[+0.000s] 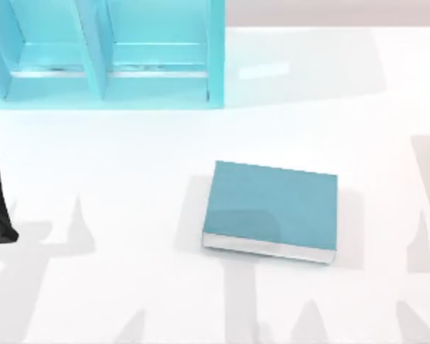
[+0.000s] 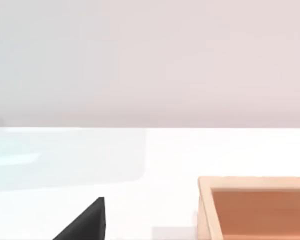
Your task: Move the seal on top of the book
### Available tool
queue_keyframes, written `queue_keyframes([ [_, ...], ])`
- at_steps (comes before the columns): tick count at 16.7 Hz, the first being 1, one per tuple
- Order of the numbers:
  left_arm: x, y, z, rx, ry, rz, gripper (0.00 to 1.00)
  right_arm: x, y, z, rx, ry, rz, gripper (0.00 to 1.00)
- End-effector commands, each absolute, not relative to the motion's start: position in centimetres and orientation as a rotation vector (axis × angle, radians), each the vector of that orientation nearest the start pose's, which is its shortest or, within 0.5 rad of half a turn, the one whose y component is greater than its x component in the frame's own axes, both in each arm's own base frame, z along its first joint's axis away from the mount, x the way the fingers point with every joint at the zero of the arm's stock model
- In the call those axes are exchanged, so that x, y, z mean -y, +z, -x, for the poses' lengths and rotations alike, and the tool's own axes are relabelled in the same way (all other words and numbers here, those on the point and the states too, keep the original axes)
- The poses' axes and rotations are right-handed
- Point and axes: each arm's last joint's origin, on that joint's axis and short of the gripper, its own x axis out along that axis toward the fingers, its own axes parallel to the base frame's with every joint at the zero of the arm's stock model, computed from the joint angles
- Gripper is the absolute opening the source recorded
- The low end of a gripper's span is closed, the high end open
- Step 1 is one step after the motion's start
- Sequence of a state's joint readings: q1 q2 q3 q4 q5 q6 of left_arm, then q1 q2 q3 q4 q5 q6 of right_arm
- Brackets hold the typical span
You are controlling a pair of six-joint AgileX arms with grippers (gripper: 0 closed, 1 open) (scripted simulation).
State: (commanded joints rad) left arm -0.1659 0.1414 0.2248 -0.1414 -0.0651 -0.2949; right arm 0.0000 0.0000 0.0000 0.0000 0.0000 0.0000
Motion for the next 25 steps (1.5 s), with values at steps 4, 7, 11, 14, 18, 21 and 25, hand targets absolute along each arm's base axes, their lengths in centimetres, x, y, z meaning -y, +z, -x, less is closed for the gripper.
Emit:
queue_keyframes([
  [4,0.5,17.3,-10.4,-0.008,-0.028,0.067,1.0,0.1,16.0,-10.6,0.0,0.0,0.0,1.0],
  [7,0.1,16.0,-10.6,0.0,0.0,0.001,1.0,0.1,16.0,-10.6,0.0,0.0,0.0,1.0],
  [11,0.1,16.0,-10.6,0.0,0.0,0.0,1.0,0.1,16.0,-10.6,0.0,0.0,0.0,1.0],
  [14,0.1,16.0,-10.6,0.0,0.0,0.0,1.0,0.1,16.2,-10.6,-0.009,-0.002,0.003,1.0],
  [18,0.1,16.0,-10.6,0.0,0.0,0.0,1.0,0.5,18.8,-10.8,-0.128,-0.034,0.04,1.0],
  [21,0.1,16.0,-10.6,0.0,0.0,0.0,1.0,1.2,21.9,-12.1,-0.312,-0.072,0.079,1.0],
  [25,0.1,16.0,-10.6,0.0,0.0,0.0,1.0,2.9,25.9,-16.3,-0.656,-0.114,0.114,1.0],
])
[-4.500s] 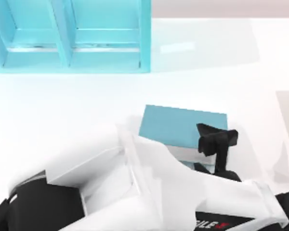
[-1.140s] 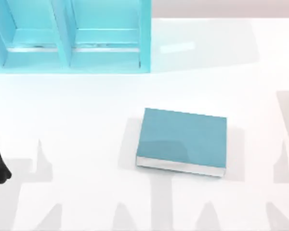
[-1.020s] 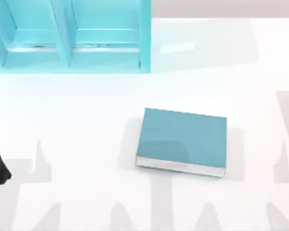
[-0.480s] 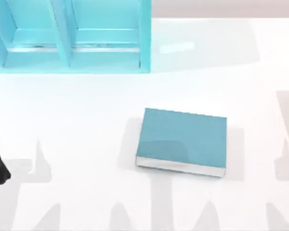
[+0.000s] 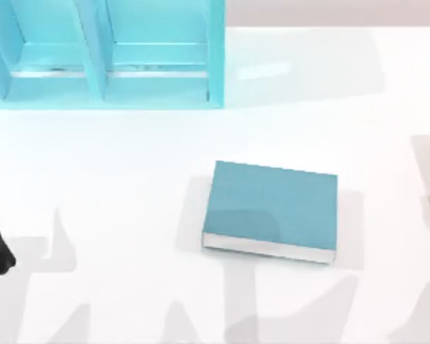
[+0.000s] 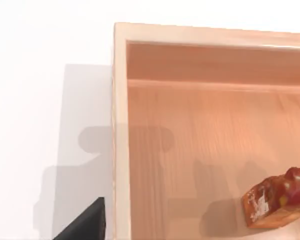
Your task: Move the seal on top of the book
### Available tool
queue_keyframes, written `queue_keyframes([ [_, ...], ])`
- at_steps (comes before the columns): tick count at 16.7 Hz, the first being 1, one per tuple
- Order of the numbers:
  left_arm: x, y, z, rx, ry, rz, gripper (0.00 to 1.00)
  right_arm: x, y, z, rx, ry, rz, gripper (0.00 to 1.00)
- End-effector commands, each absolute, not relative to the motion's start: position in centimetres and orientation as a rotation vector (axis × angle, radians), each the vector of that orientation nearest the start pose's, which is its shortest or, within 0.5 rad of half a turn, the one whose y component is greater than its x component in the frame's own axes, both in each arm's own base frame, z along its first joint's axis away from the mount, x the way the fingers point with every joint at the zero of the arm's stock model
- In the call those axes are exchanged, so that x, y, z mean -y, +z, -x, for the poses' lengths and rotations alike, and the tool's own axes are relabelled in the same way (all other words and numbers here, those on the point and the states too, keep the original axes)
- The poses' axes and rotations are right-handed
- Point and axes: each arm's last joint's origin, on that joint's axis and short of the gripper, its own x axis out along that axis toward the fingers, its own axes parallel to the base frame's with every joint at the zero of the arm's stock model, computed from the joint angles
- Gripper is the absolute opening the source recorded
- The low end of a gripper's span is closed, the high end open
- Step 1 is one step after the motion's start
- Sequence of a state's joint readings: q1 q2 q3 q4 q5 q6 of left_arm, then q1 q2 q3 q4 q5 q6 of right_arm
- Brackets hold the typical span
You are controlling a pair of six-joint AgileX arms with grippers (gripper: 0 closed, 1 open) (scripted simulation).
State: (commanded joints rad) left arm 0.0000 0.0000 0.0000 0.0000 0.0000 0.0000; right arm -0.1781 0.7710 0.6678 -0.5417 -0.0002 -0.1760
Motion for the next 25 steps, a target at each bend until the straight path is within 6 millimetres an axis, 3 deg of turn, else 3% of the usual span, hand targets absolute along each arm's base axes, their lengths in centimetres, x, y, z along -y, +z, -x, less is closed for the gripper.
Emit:
queue_keyframes([
  [5,0.1,16.0,-10.6,0.0,0.0,0.0,1.0,7.1,27.1,-24.2,-1.13,-0.104,0.095,1.0],
  [8,0.1,16.0,-10.6,0.0,0.0,0.0,1.0,10.2,25.9,-28.6,-1.349,-0.07,0.057,1.0],
  [11,0.1,16.0,-10.6,0.0,0.0,0.0,1.0,12.8,24.4,-31.7,-1.491,-0.035,0.02,1.0],
  [15,0.1,16.0,-10.6,0.0,0.0,0.0,1.0,14.6,23.3,-33.5,-1.564,-0.01,-0.006,1.0],
  [21,0.1,16.0,-10.6,0.0,0.0,0.0,1.0,14.5,23.2,-33.6,-1.565,-0.007,-0.003,1.0],
  [25,0.1,16.0,-10.6,0.0,0.0,0.0,1.0,14.6,20.8,-33.7,-1.566,-0.009,-0.007,1.0],
])
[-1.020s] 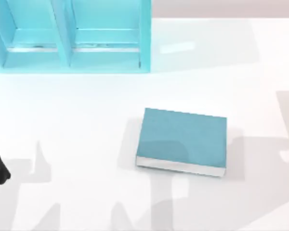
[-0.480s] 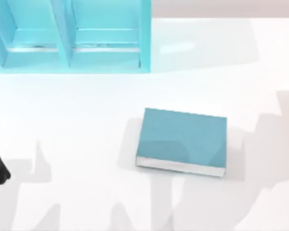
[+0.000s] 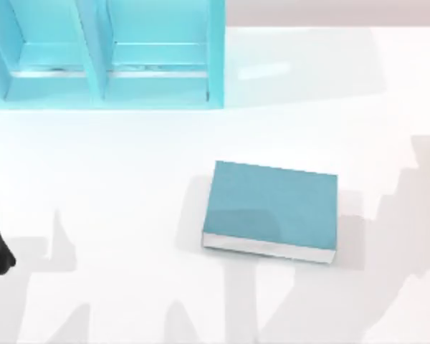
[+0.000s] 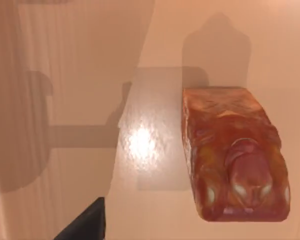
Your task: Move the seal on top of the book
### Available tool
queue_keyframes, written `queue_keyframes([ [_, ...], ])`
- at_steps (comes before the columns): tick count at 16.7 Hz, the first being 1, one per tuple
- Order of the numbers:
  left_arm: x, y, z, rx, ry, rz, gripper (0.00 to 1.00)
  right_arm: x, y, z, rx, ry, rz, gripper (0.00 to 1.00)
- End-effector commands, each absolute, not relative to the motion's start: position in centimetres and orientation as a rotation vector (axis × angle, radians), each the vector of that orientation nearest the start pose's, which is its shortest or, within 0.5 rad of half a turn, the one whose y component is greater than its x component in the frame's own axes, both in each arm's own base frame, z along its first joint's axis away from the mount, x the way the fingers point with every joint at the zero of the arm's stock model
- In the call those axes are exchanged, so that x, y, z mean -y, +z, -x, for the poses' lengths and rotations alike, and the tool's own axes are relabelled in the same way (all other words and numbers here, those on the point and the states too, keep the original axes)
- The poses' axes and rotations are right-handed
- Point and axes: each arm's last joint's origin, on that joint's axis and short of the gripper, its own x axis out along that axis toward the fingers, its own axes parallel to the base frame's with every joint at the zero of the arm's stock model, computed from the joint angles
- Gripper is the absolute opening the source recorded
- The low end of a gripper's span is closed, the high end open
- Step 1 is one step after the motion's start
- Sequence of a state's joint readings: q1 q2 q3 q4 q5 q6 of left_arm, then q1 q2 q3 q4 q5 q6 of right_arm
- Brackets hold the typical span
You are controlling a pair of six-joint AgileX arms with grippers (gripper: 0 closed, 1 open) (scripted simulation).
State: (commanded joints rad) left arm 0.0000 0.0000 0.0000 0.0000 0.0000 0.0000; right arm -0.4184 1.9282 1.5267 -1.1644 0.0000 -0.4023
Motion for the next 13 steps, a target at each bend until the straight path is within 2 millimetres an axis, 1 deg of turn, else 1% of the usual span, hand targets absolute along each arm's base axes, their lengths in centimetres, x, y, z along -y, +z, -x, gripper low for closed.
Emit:
queue_keyframes([
  [5,0.1,16.0,-10.6,0.0,0.0,0.0,1.0,14.6,15.9,-33.7,-1.566,-0.008,-0.008,1.0],
  [8,0.1,16.0,-10.6,0.0,0.0,0.0,1.0,14.7,13.7,-33.6,-1.566,-0.009,-0.007,1.0],
  [9,0.1,16.0,-10.6,0.0,0.0,0.0,1.0,14.7,13.3,-33.6,-1.566,-0.009,-0.007,1.0],
  [13,0.1,16.0,-10.6,0.0,0.0,0.0,1.0,14.7,13.2,-33.6,-1.566,-0.009,-0.007,1.0],
])
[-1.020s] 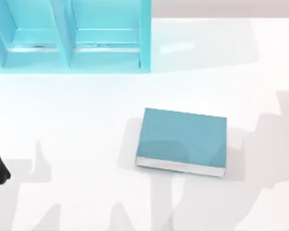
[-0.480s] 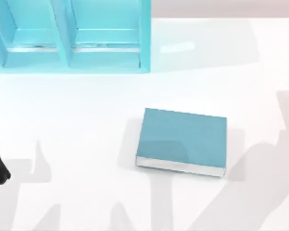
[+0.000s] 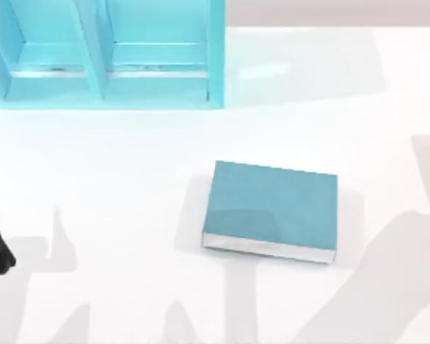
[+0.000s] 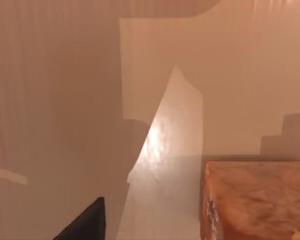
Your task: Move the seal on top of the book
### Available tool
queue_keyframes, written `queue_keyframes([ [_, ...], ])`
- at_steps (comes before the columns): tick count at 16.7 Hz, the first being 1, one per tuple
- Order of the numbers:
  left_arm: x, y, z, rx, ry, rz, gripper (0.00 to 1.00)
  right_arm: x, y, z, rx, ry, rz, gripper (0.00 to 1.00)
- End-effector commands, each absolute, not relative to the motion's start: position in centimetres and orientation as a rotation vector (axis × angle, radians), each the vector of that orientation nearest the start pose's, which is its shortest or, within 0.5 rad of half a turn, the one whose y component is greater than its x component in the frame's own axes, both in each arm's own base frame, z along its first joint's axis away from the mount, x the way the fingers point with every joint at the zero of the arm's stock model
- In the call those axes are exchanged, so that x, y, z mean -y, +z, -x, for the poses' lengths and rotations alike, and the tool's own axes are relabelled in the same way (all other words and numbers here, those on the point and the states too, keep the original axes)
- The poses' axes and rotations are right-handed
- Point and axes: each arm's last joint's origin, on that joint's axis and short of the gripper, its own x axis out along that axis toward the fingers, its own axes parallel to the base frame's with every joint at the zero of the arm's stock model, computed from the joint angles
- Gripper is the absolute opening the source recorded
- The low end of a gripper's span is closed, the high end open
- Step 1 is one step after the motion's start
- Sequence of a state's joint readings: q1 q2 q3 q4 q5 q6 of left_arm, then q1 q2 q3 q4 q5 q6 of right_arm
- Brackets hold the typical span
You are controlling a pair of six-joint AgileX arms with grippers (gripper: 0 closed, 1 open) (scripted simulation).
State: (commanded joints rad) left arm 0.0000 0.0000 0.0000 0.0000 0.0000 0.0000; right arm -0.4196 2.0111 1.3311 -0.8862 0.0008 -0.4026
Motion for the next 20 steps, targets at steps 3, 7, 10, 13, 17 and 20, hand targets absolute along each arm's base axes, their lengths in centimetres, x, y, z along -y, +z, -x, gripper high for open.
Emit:
queue_keyframes([
  [3,0.12,16.0,-10.57,0.0,0.0,0.0,1.0,14.69,13.21,-33.63,-1.566,-0.009,-0.007,0.77],
  [7,0.12,16.0,-10.57,0.0,0.0,0.0,1.0,14.69,13.21,-33.63,-1.566,-0.009,-0.007,0.47],
  [10,0.12,16.0,-10.57,0.0,0.0,0.0,1.0,14.69,13.21,-33.63,-1.566,-0.009,-0.007,0.25],
  [13,0.12,16.0,-10.57,0.0,0.0,0.0,1.0,14.69,13.21,-33.63,-1.566,-0.009,-0.007,0.02],
  [17,0.12,16.0,-10.57,0.0,0.0,0.0,1.0,14.69,13.21,-33.63,-1.566,-0.009,-0.007,0.0],
  [20,0.12,16.0,-10.57,0.0,0.0,0.0,1.0,14.69,13.21,-33.63,-1.566,-0.009,-0.007,0.0],
])
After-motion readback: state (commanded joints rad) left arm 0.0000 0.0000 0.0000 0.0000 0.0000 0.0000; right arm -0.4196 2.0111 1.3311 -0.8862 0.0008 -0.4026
